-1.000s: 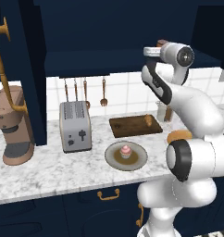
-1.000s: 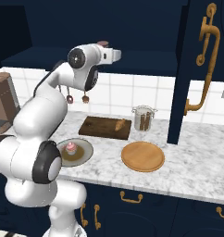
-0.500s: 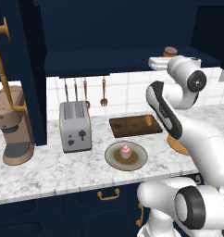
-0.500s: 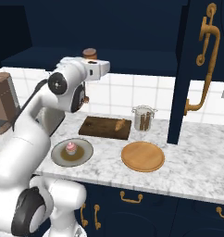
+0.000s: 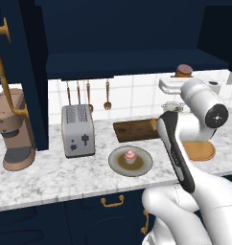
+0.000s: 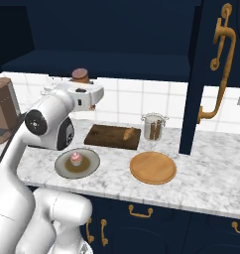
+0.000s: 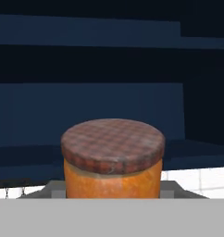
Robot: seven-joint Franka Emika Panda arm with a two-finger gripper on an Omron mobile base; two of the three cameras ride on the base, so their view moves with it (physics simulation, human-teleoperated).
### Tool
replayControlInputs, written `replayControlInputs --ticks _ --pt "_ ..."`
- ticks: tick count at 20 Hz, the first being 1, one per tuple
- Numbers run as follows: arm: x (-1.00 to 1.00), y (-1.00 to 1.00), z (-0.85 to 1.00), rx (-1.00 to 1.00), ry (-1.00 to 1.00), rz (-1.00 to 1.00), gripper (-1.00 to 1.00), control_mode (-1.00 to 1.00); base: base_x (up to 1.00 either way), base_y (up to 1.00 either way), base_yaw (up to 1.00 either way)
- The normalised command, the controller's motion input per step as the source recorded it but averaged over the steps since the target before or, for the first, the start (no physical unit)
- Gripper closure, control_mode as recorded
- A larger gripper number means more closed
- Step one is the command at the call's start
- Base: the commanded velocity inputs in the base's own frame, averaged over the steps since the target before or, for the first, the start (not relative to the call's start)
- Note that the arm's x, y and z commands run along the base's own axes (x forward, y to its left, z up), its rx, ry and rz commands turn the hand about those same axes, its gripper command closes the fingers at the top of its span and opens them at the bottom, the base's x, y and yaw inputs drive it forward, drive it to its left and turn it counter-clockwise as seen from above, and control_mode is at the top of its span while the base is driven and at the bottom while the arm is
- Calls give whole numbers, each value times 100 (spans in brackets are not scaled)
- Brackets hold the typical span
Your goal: From the different types of pastries on the counter, select a croissant and place it on the cutting board. Then retrieve a jar of jam from the cabinet and place it alongside the croissant on the cutting board.
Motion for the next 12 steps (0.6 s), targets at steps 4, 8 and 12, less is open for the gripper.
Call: replayControlInputs --ticks 4,8,12 --pt "-100 1 -20 0 0 0 100 -100 0 0 0" --pt "-100 10 -34 0 0 0 100 -100 0 0 0" --pt "-77 4 -70 0 1 0 100 -100 0 0 0"
